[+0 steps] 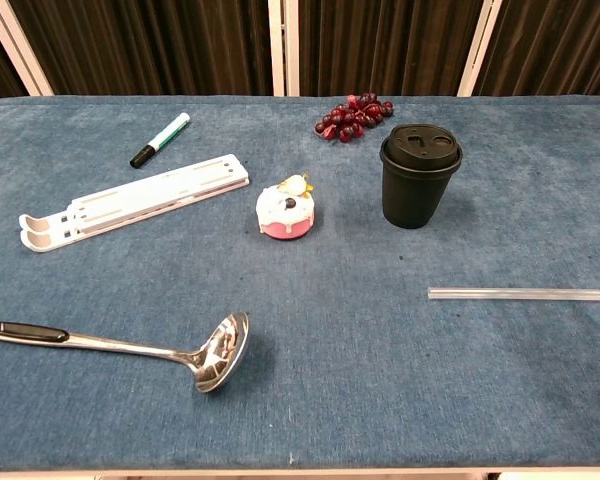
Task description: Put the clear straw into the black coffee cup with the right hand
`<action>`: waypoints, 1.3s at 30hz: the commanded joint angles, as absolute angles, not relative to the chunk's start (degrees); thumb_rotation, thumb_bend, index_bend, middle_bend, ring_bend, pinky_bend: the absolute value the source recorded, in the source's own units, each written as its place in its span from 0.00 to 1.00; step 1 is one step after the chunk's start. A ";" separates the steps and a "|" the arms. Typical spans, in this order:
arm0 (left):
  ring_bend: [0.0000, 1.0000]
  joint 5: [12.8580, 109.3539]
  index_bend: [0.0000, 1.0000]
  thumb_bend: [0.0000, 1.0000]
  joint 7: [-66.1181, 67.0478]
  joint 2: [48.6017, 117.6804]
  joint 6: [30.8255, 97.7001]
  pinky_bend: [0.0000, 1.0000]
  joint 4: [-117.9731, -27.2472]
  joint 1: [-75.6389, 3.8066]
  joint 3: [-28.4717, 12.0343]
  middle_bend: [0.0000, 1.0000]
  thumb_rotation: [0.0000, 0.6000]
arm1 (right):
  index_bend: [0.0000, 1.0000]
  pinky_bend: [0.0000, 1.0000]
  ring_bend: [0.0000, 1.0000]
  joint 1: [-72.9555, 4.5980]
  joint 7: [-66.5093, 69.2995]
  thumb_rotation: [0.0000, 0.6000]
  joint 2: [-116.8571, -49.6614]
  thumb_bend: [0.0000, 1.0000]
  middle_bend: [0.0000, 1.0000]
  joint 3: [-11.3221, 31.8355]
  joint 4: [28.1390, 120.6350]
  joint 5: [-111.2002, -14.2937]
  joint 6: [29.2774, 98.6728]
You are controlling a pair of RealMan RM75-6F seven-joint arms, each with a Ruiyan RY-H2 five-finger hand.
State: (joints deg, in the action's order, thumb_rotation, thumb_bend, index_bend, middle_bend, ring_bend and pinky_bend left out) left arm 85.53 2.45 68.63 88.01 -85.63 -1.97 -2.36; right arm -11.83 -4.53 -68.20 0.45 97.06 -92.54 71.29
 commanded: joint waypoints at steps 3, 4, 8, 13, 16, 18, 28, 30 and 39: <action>0.07 85.28 0.13 0.08 2.17 68.74 87.86 0.01 -85.30 -1.84 -2.25 0.14 1.00 | 0.33 0.22 0.11 -16.17 -18.56 1.00 -78.53 0.40 0.19 1.89 93.38 -87.75 64.80; 0.07 85.25 0.13 0.08 2.08 68.73 87.86 0.01 -85.21 -1.81 -2.23 0.14 1.00 | 0.37 0.22 0.13 -16.45 -20.57 1.00 -79.77 0.41 0.20 2.15 92.48 -87.42 64.80; 0.07 85.01 0.13 0.08 1.82 68.81 87.76 0.01 -84.78 -1.73 -2.23 0.14 1.00 | 0.48 0.24 0.15 -17.56 -28.21 1.00 -83.46 0.45 0.23 2.90 90.64 -86.02 64.60; 0.07 84.91 0.13 0.08 1.42 69.14 87.51 0.01 -84.30 -1.81 -2.25 0.14 1.00 | 0.53 0.24 0.16 -18.78 -35.35 1.00 -86.50 0.50 0.25 3.29 89.51 -84.12 64.09; 0.07 84.80 0.13 0.08 1.22 69.30 87.33 0.01 -83.93 -1.85 -2.25 0.14 1.00 | 0.53 0.24 0.16 -19.44 -37.32 1.00 -87.74 0.50 0.25 3.34 89.08 -82.46 63.09; 0.07 84.76 0.13 0.08 1.05 69.36 87.27 0.01 -83.71 -1.85 -2.24 0.14 1.00 | 0.53 0.24 0.16 -19.85 -38.20 1.00 -88.13 0.50 0.25 3.30 89.08 -81.60 62.59; 0.07 84.61 0.13 0.08 0.24 69.74 87.22 0.01 -82.71 -1.77 -2.26 0.14 1.00 | 0.56 0.24 0.16 -21.18 -40.42 1.00 -89.11 0.54 0.25 2.90 88.95 -78.90 61.80; 0.07 84.53 0.13 0.08 0.09 69.82 87.21 0.01 -82.49 -1.72 -2.25 0.14 1.00 | 0.56 0.24 0.16 -21.39 -40.59 1.00 -89.27 0.55 0.25 2.80 88.81 -78.57 61.83; 0.07 84.37 0.13 0.08 -0.35 70.15 87.14 0.01 -81.72 -1.59 -2.22 0.14 1.00 | 0.58 0.24 0.16 -22.23 -41.30 1.00 -89.82 0.58 0.25 2.29 88.40 -76.93 61.65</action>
